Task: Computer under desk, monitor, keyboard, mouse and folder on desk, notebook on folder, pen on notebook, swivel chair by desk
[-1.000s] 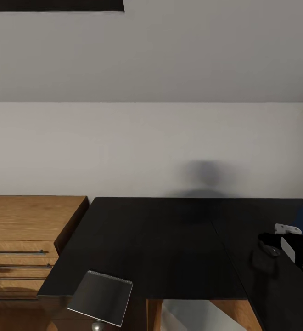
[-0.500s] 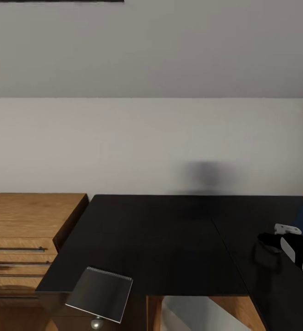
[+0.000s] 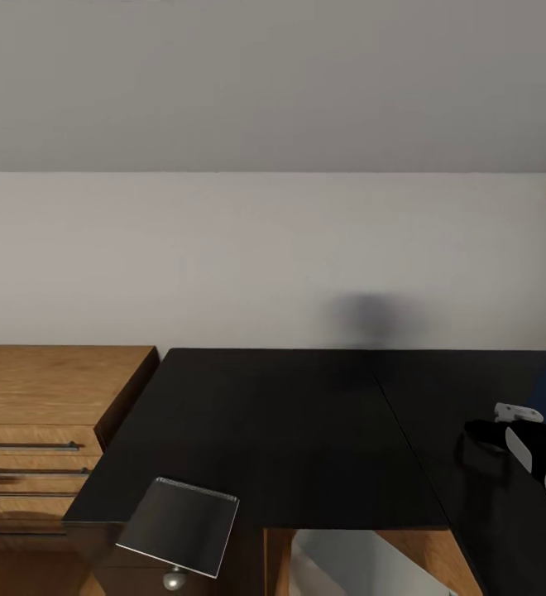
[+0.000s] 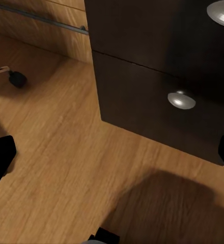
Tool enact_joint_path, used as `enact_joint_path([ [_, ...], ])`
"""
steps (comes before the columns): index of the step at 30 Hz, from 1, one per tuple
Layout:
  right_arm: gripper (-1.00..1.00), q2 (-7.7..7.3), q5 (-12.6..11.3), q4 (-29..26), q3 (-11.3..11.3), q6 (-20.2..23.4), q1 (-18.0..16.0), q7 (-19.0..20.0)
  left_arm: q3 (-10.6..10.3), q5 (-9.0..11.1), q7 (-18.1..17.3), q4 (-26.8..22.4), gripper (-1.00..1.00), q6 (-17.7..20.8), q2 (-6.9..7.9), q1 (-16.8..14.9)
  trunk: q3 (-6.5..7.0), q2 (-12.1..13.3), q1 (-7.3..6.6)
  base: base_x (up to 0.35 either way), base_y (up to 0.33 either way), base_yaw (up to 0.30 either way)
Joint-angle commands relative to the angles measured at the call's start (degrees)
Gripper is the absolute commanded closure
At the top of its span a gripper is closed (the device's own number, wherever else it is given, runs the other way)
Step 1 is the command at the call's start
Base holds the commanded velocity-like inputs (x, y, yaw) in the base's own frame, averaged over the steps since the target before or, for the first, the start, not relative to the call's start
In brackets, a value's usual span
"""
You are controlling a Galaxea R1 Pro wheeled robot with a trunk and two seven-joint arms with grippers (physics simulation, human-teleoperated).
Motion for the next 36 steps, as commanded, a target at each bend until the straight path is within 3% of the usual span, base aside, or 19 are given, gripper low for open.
enact_joint_path([
  [1,-1.00,0.01,0.21,-0.10,-0.31,0.32,-0.01,0.25,-0.23,0.49,0.21,-0.06,-1.00,-0.33,0.07,-0.02,-0.05,-0.03,0.00,0.000,0.000,0.000],
  [13,-1.00,0.01,0.22,-0.10,-0.30,0.32,-0.01,0.25,-0.29,0.46,0.21,-0.05,-1.00,-0.37,0.06,-0.02,-1.66,-3.64,1.98,0.000,0.000,0.000],
  [24,-1.00,0.01,0.30,-0.10,-0.30,0.32,-0.01,0.25,-0.30,0.46,0.21,-0.05,-1.00,-0.37,0.06,-0.02,-1.66,-3.64,1.98,0.000,0.000,0.000],
  [25,1.00,0.01,0.30,-0.10,-0.30,0.32,-0.01,0.25,-0.31,0.46,0.21,-0.05,-1.00,-0.37,0.06,-0.02,-1.66,-3.64,1.98,0.000,0.000,0.000],
  [36,1.00,0.01,0.23,-0.10,-0.30,0.32,-0.01,0.29,-0.32,0.50,0.21,-0.05,-1.00,-0.37,0.06,-0.02,-1.66,-3.64,1.98,0.000,0.000,0.000],
])
